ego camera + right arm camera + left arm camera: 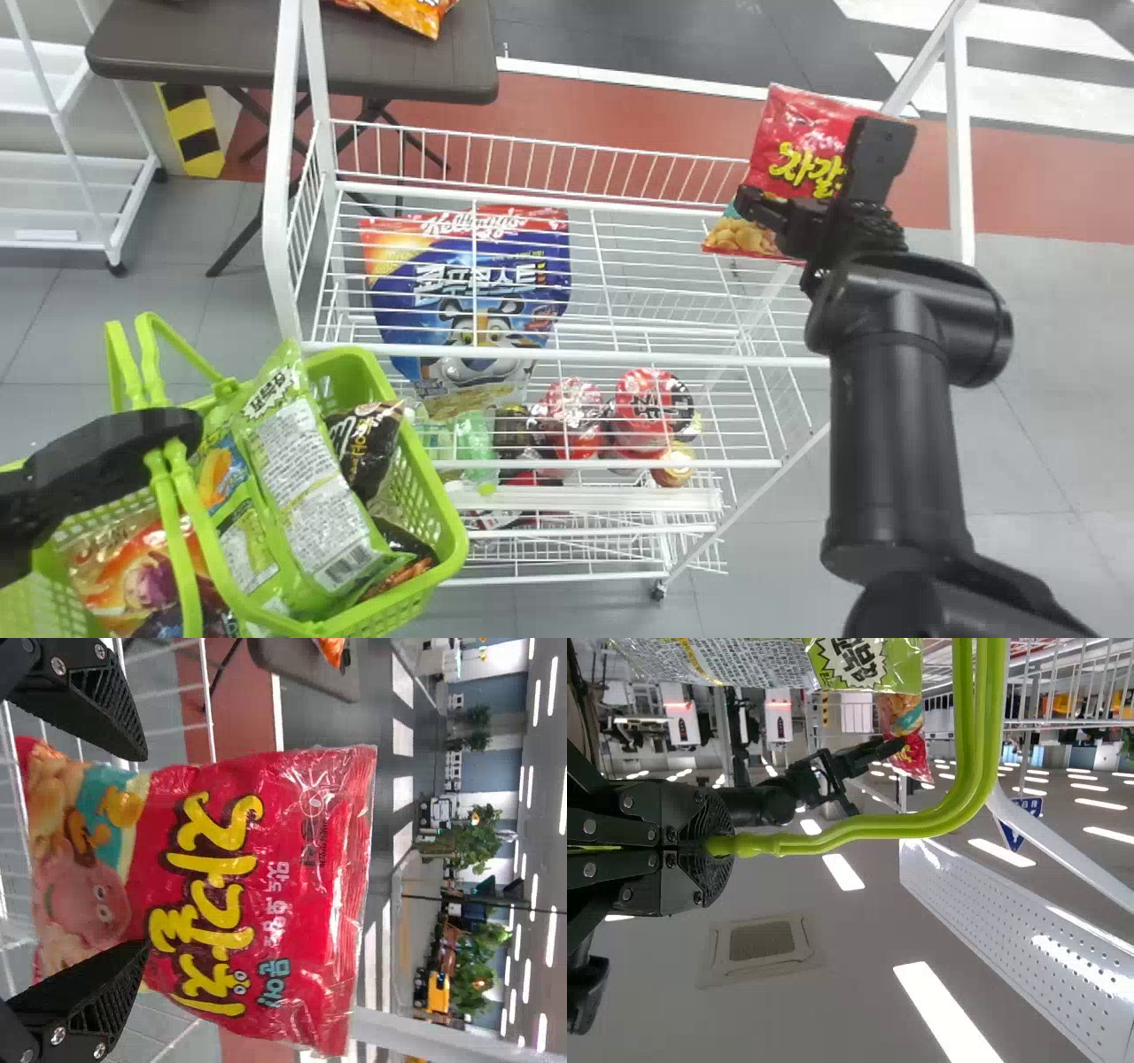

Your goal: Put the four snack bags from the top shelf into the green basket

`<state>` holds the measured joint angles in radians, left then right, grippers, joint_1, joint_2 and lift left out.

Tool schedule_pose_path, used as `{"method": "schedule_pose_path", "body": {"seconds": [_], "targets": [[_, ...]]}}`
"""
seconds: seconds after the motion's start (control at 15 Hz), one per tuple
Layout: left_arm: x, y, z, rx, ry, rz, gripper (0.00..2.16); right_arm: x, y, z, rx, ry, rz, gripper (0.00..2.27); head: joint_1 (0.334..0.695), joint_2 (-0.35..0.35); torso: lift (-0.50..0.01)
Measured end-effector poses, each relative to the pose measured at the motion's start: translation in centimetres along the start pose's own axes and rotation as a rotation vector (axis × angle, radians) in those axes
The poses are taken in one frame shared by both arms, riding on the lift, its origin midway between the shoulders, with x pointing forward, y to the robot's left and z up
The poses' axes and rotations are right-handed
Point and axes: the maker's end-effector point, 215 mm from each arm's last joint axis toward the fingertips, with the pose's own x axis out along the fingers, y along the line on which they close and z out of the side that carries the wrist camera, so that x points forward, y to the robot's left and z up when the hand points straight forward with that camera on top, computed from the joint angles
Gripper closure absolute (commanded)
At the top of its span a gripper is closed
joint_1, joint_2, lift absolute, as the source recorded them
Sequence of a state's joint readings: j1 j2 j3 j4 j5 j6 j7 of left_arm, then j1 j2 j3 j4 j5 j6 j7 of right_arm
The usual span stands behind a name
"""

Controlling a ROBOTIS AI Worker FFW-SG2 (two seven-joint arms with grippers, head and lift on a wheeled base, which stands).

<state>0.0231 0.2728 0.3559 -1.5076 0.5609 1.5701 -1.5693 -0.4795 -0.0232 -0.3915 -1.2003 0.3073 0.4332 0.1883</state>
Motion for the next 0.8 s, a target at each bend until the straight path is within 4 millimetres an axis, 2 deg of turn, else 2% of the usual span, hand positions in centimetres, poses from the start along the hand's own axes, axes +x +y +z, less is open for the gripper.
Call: {"method": "schedule_pose_path", "body": {"seconds": [0.07, 0.13, 0.2, 0.53, 0.8], "targets": [[-0.1, 0.1, 0.0, -0.002, -0.003, 0.001, 2.15, 0.5, 0.2, 0.2, -0.025, 0.009, -0.003, 0.87, 0.695, -0.225, 0.0], [-0.2, 0.1, 0.1, -0.005, -0.006, 0.002, 2.15, 0.8, 0.5, 0.3, -0.049, 0.023, -0.005, 1.67, 0.695, -0.222, 0.0], [-0.3, 0.2, 0.1, -0.009, -0.01, 0.002, 2.15, 1.0, 0.7, 0.3, -0.064, 0.036, -0.006, 2.26, 0.695, -0.219, 0.0], [-0.6, 0.3, 0.2, -0.013, -0.016, 0.005, 2.15, 0.4, 1.6, -1.9, -0.053, 0.109, -0.019, 2.26, 0.695, -0.207, 0.0], [-0.6, 0.3, 0.2, -0.013, -0.016, 0.005, 2.15, -1.5, 0.7, -1.0, -0.004, 0.073, -0.016, 2.26, 0.695, -0.216, 0.0]]}}
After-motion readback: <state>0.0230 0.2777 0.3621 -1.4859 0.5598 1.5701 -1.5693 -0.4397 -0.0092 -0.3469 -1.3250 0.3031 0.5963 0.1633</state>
